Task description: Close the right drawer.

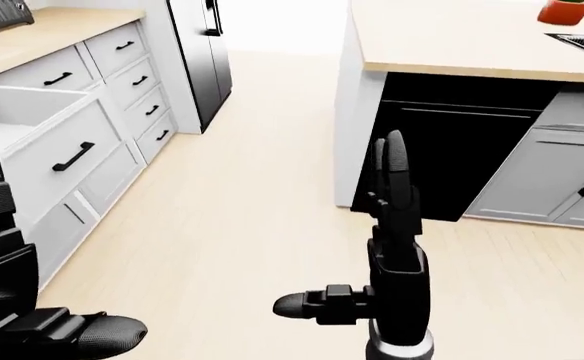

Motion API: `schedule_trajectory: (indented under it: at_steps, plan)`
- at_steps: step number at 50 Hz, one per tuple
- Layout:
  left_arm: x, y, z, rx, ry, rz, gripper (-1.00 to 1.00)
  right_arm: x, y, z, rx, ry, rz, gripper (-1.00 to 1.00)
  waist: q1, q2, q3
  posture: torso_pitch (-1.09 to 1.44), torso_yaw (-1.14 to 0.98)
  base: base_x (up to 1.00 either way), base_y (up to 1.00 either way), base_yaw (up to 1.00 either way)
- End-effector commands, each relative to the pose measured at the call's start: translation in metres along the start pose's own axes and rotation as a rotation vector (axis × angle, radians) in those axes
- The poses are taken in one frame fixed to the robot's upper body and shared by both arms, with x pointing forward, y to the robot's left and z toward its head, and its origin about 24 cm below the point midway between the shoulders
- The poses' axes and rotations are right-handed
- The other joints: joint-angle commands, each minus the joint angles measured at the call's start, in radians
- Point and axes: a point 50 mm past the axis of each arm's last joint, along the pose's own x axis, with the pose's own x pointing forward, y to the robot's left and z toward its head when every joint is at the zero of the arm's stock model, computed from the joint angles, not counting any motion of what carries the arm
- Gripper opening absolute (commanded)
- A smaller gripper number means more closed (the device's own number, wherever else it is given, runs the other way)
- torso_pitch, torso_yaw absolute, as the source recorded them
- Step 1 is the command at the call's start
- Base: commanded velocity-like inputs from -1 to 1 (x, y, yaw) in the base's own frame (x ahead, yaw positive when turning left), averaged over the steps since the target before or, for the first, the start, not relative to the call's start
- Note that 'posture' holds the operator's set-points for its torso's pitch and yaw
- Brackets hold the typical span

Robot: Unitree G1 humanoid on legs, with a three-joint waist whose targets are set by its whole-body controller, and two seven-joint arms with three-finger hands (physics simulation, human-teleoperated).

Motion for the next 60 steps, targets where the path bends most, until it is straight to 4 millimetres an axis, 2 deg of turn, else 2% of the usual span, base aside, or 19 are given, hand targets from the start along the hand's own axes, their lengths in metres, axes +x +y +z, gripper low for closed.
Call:
schedule_trajectory:
  at_steps: [1, 3, 8, 14, 15, 16, 18, 21, 32, 33, 35, 38, 43, 45, 46, 47, 48, 49, 60]
  plan:
    - [0.001, -0.001, 0.008, 0.0, -0.048, -0.01, 1.0, 0.002, -0.001, 0.008, 0.001, -0.048, -0.016, 1.0, -0.008, 0.009, 0.004, 0.0, 0.0, 0.31, 0.06, 0.0]
    - [0.001, -0.001, 0.008, -0.001, -0.048, -0.01, 1.0, 0.003, -0.002, 0.007, 0.004, -0.045, -0.016, 1.0, -0.002, 0.004, 0.001, 0.0, 0.0, 0.33, 0.06, 0.0]
    - [0.002, -0.001, 0.008, 0.0, -0.045, -0.01, 1.0, 0.006, -0.003, 0.004, 0.007, -0.036, -0.021, 1.0, -0.005, 0.036, -0.003, 0.0, 0.0, 0.32, 0.12, 0.0]
    - [0.003, -0.001, 0.009, 0.001, -0.043, -0.005, 1.0, 0.007, -0.007, 0.004, 0.01, -0.032, -0.032, 1.0, -0.008, 0.101, -0.024, 0.0, 0.0, 0.24, 0.3, 0.0]
    - [0.003, -0.001, 0.008, 0.001, -0.042, -0.005, 1.0, 0.008, -0.008, 0.004, 0.009, -0.031, -0.035, 1.0, -0.004, 0.127, -0.037, 0.0, 0.0, 0.05, 0.37, 0.0]
    - [0.003, -0.001, 0.008, 0.001, -0.041, -0.005, 1.0, 0.008, -0.008, 0.003, 0.011, -0.031, -0.037, 1.0, 0.001, 0.124, -0.053, 0.0, 0.0, 0.0, 0.37, 0.0]
    - [0.003, 0.0, 0.008, 0.001, -0.04, -0.004, 1.0, 0.007, -0.009, 0.004, 0.012, -0.031, -0.04, 1.0, 0.016, 0.131, -0.015, 0.0, 0.0, 0.0, 0.38, 0.0]
    - [0.003, -0.001, 0.007, -0.001, -0.039, -0.005, 1.0, 0.007, -0.009, 0.004, 0.012, -0.029, -0.04, 1.0, 0.022, 0.104, -0.029, 0.0, 0.0, 0.0, 0.34, 0.0]
    - [0.003, -0.001, 0.007, 0.0, -0.038, -0.007, 1.0, 0.006, -0.008, 0.002, 0.004, -0.027, -0.044, 1.0, 0.015, 0.008, -0.028, 0.0, 0.0, 0.0, 0.27, 0.0]
    - [0.002, -0.001, 0.007, 0.0, -0.039, -0.007, 1.0, 0.006, -0.009, 0.002, 0.003, -0.026, -0.044, 1.0, 0.005, 0.043, -0.026, 0.0, 0.0, 0.0, 0.28, 0.0]
    - [0.002, -0.001, 0.007, 0.0, -0.038, -0.007, 1.0, 0.008, -0.01, 0.0, 0.004, -0.021, -0.049, 1.0, -0.002, 0.015, -0.025, 0.0, 0.0, 0.0, 0.37, 0.0]
    - [0.002, -0.001, 0.006, 0.001, -0.039, -0.006, 1.0, 0.008, -0.011, 0.0, 0.005, -0.021, -0.052, 1.0, -0.01, 0.008, -0.042, 0.0, 0.0, -0.07, 0.4, 0.0]
    - [0.002, -0.001, 0.006, 0.001, -0.039, -0.006, 1.0, 0.011, -0.012, -0.002, 0.005, -0.02, -0.055, 1.0, -0.009, 0.064, -0.02, 0.0, 0.0, -0.08, 0.4, 0.0]
    - [0.002, -0.001, 0.007, 0.001, -0.038, -0.006, 1.0, 0.011, -0.013, -0.003, 0.003, -0.018, -0.058, 1.0, -0.01, 0.108, -0.026, 0.0, 0.0, -0.09, 0.4, 0.0]
    - [0.002, -0.001, 0.007, 0.001, -0.038, -0.005, 1.0, 0.011, -0.013, -0.002, 0.005, -0.017, -0.057, 1.0, -0.008, 0.152, -0.043, 0.0, 0.0, -0.12, 0.4, 0.0]
    - [0.002, -0.001, 0.007, 0.0, -0.037, -0.005, 1.0, 0.011, -0.013, -0.003, 0.005, -0.017, -0.058, 1.0, -0.01, 0.159, -0.064, 0.0, 0.0, -0.1, 0.41, 0.0]
    - [0.002, -0.001, 0.007, 0.0, -0.037, -0.005, 1.0, 0.01, -0.012, -0.002, 0.004, -0.019, -0.057, 1.0, 0.006, 0.128, -0.036, 0.0, 0.0, -0.11, 0.41, 0.0]
    - [0.003, -0.001, 0.007, 0.001, -0.037, -0.005, 1.0, 0.009, -0.013, -0.002, 0.005, -0.018, -0.058, 1.0, 0.005, 0.126, -0.025, 0.0, 0.0, -0.11, 0.41, 0.0]
    - [0.003, -0.002, 0.007, 0.0, -0.035, -0.006, 1.0, 0.012, -0.014, -0.003, 0.006, -0.014, -0.061, 1.0, -0.013, 0.014, -0.024, 0.0, 0.0, -0.11, 0.41, 0.0]
